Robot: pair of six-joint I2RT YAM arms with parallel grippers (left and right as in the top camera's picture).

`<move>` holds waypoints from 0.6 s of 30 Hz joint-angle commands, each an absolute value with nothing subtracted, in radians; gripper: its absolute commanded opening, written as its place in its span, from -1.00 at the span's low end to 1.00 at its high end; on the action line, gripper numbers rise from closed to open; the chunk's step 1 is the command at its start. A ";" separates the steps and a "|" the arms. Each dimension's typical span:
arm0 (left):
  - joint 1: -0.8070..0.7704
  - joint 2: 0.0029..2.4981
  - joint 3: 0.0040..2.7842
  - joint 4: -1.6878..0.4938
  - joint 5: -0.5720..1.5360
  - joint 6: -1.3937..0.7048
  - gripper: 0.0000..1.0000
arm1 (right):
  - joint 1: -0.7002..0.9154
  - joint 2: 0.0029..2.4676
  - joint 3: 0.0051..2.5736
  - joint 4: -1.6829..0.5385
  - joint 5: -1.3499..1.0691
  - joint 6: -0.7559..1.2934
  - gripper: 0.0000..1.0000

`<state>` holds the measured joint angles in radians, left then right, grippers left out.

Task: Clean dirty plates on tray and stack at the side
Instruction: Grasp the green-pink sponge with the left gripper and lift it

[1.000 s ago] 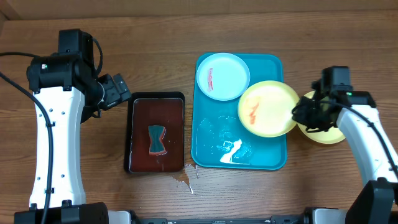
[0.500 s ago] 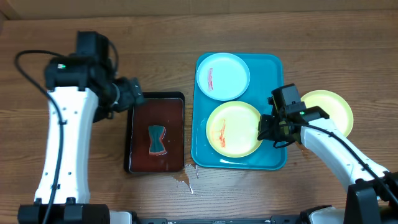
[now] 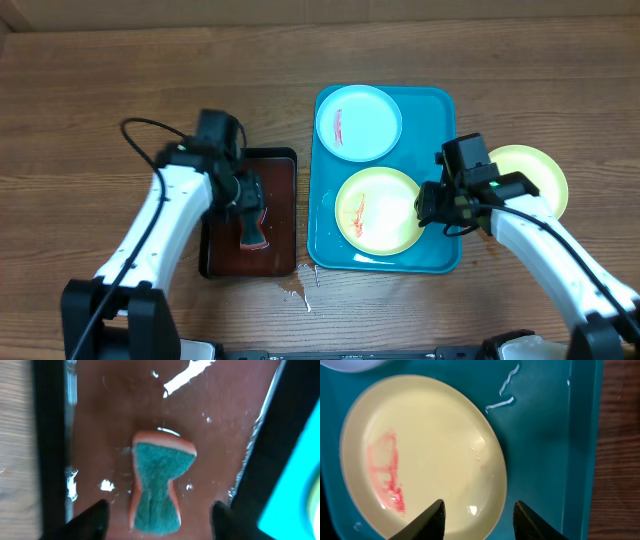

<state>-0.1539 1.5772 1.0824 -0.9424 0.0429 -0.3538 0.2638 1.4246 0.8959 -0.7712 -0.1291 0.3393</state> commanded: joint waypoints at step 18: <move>-0.217 1.718 0.951 -0.790 -0.007 -0.354 -0.92 | 0.267 1.303 0.944 -0.875 -0.125 0.333 -0.15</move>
